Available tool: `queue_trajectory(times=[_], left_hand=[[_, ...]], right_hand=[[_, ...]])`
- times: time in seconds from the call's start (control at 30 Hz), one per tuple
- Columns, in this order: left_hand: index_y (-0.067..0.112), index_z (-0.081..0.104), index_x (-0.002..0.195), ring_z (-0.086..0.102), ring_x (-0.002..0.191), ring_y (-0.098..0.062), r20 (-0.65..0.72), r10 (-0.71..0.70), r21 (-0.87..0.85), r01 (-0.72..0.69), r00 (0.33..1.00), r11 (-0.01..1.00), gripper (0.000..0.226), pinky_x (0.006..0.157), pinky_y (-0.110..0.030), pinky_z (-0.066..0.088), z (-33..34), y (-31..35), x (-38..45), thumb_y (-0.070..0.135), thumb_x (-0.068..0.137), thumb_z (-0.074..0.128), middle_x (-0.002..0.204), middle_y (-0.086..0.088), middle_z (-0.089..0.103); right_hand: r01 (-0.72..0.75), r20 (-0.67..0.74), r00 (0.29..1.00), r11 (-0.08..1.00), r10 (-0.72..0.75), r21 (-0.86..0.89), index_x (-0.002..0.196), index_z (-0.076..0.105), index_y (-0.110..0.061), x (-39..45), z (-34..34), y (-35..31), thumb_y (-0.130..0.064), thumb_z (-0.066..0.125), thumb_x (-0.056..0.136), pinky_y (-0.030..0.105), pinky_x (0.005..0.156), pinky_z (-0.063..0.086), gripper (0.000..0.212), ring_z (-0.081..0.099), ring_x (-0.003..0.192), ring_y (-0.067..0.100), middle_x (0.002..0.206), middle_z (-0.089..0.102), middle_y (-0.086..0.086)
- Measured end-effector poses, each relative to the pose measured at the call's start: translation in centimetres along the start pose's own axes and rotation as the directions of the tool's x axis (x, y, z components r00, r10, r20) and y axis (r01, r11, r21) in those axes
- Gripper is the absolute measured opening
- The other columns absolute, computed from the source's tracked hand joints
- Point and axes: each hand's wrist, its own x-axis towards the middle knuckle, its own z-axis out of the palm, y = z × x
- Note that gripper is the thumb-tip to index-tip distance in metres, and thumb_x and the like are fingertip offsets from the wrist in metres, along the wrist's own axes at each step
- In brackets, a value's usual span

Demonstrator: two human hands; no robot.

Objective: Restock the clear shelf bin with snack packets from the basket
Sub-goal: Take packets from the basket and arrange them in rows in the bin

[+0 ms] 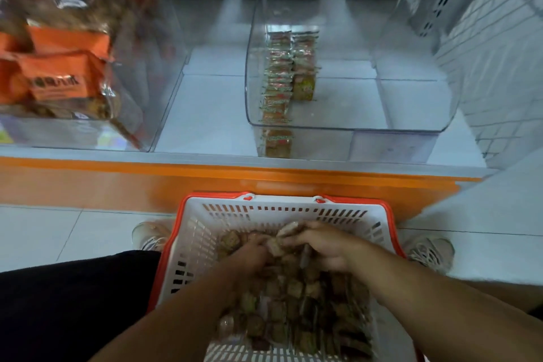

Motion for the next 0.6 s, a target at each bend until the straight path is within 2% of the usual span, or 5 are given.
queue_trajectory(times=[0.07, 0.2, 0.43, 0.53, 0.6], left_hand=[[0.014, 0.077, 0.106, 0.065, 0.077, -0.025, 0.018, -0.036, -0.171, 0.039, 0.999, 0.984, 0.034, 0.078, -0.048, 0.059, 0.1, 1.5, -1.6, -0.003, 0.097, 0.048, 0.093, -0.014, 0.072], [0.015, 0.076, 0.086, 0.060, 0.057, -0.015, 0.066, -0.083, -0.326, 0.100, 0.994, 0.940, 0.042, 0.054, -0.030, 0.057, 0.2, 4.7, -5.3, 0.005, 0.102, 0.038, 0.068, -0.004, 0.070], [0.011, 0.080, 0.069, 0.062, 0.058, -0.016, 0.215, 0.075, -0.397, 0.017, 0.974, 0.917, 0.033, 0.055, -0.028, 0.057, -0.6, 12.4, -14.7, 0.009, 0.073, 0.047, 0.075, -0.003, 0.071], [0.012, 0.080, 0.072, 0.062, 0.057, -0.018, 0.237, 0.186, -0.453, -0.060, 0.954, 0.889, 0.031, 0.067, -0.034, 0.061, -0.5, 14.9, -18.7, 0.026, 0.081, 0.054, 0.072, -0.001, 0.068], [0.010, 0.080, 0.080, 0.069, 0.066, -0.022, 0.257, 0.271, -0.496, -0.115, 0.928, 0.861, 0.036, 0.078, -0.040, 0.062, -0.7, 16.1, -20.3, 0.035, 0.085, 0.056, 0.076, -0.005, 0.071]], right_hand=[[0.017, 0.052, 0.998, 0.999, -0.020, 0.051, 0.099, 0.072, -0.007, -1.8, 0.8, -1.6, 0.007, 0.068, 0.087, 0.024, 0.044, 0.052, 0.019, 0.071, 0.067, 0.017, 0.089, 0.074, 0.012], [0.085, 0.055, 0.994, 0.990, -0.092, 0.114, 0.092, 0.069, -0.006, -5.6, 2.9, -5.0, 0.010, 0.066, 0.087, 0.034, 0.068, 0.063, 0.018, 0.073, 0.082, 0.022, 0.089, 0.073, 0.015], [0.178, 0.096, 0.975, 0.960, -0.203, 0.216, 0.090, 0.074, -0.002, -14.2, 4.8, -10.9, 0.008, 0.064, 0.088, 0.035, 0.070, 0.064, 0.014, 0.075, 0.075, 0.021, 0.085, 0.074, 0.013], [0.215, 0.126, 0.958, 0.939, -0.256, 0.270, 0.096, 0.072, 0.001, -17.5, 5.2, -13.1, 0.007, 0.066, 0.087, 0.038, 0.075, 0.064, 0.013, 0.075, 0.081, 0.024, 0.093, 0.075, 0.016], [0.237, 0.174, 0.939, 0.926, -0.296, 0.295, 0.112, 0.070, 0.005, -18.8, 5.4, -14.2, 0.003, 0.069, 0.084, 0.042, 0.089, 0.060, 0.028, 0.074, 0.097, 0.029, 0.109, 0.074, 0.019]])
